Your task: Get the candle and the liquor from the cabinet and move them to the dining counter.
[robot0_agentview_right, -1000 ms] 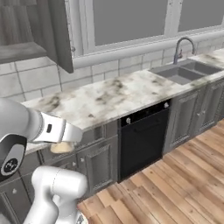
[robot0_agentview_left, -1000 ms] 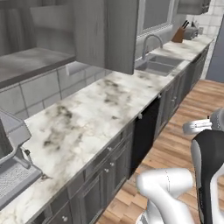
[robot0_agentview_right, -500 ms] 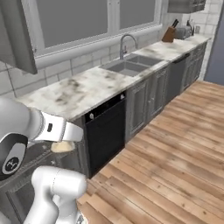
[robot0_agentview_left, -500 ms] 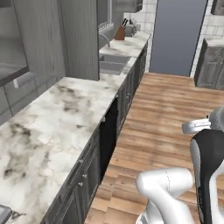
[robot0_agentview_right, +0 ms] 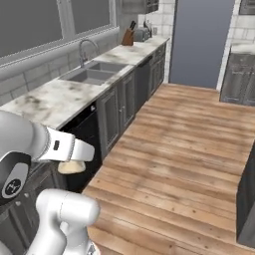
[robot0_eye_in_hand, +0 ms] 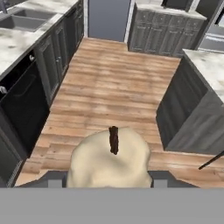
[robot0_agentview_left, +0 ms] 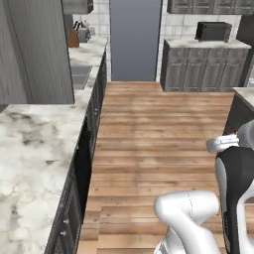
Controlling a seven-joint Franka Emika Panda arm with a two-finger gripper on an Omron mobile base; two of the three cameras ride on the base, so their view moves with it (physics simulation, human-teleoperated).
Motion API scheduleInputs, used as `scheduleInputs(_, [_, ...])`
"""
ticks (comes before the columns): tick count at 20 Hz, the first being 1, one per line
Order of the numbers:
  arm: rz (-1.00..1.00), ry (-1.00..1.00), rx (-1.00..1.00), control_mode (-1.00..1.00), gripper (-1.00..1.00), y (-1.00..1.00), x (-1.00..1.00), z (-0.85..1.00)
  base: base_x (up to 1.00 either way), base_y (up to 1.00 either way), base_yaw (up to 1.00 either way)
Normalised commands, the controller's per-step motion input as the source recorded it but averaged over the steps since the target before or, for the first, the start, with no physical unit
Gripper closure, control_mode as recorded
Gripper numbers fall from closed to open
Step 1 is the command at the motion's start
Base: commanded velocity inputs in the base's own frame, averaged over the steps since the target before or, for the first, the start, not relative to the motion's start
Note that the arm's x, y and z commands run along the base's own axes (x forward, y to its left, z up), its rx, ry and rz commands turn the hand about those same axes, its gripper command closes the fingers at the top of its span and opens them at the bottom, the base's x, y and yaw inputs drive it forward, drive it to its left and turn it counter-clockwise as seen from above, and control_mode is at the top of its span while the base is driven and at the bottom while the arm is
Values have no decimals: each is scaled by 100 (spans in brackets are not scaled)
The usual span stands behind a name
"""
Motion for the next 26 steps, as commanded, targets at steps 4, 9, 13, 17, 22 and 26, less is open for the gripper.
scheduleInputs(4, [0, 0, 0, 100, 100, 0, 0, 0, -3, -18, -48])
scheduleInputs(9, [0, 0, 0, 100, 100, 0, 0, 0, 0, -24, -44])
scheduleInputs(13, [0, 0, 0, 100, 100, 0, 0, 0, 0, -24, -41])
scheduleInputs(17, [0, 0, 0, 100, 100, 0, 0, 0, 6, -17, -40])
scheduleInputs(22, [0, 0, 0, 100, 100, 0, 0, 0, 35, -2, -35])
scheduleInputs(26, [0, 0, 0, 100, 100, 0, 0, 0, 53, 0, -30])
